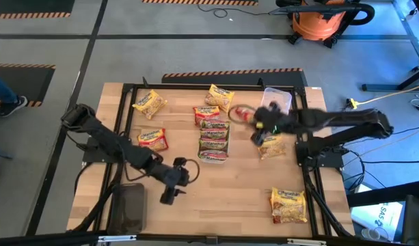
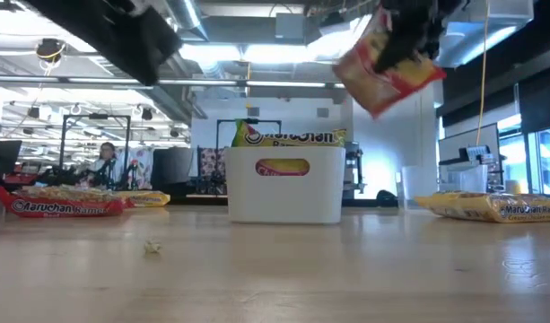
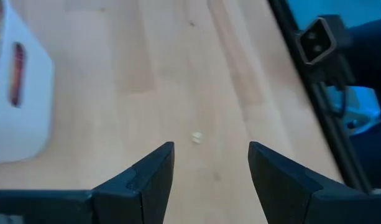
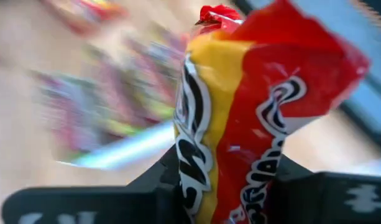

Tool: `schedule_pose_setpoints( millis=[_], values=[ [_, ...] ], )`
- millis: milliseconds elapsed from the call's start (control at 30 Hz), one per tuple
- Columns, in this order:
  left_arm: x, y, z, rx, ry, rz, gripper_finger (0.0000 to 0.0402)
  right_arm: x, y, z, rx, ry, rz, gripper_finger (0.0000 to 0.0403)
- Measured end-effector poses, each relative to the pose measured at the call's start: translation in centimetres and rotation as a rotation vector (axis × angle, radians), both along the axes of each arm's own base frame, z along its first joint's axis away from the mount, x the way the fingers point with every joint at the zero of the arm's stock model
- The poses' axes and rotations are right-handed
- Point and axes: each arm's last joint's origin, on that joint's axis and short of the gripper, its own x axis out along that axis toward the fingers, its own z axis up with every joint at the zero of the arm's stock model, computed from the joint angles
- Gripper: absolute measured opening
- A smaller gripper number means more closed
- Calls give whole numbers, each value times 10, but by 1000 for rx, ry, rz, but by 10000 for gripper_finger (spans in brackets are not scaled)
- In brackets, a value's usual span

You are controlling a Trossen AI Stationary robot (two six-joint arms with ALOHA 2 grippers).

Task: Sort Maruchan noodles
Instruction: Put the red noodle pack into the transparent bin

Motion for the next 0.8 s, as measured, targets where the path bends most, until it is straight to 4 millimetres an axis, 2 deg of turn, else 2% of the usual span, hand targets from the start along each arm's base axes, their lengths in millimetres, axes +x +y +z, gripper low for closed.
schedule_pose_setpoints(
  millis=[167, 333, 567, 800],
  values=[
    [8, 21, -2, 15, 22, 17, 200, -19, -54, 18, -97, 209, -114, 88],
    [10, 31, -3, 39, 40, 28, 200, -38, -99, 19, -123, 365, -175, 95],
    [12, 30, -5, 14, 3, 45, 200, -52, -147, -2, -44, 512, -206, 97],
    [-1, 22, -29, -78, 2, 88, 200, -46, -178, -34, 37, 669, -98, 98]
  ],
)
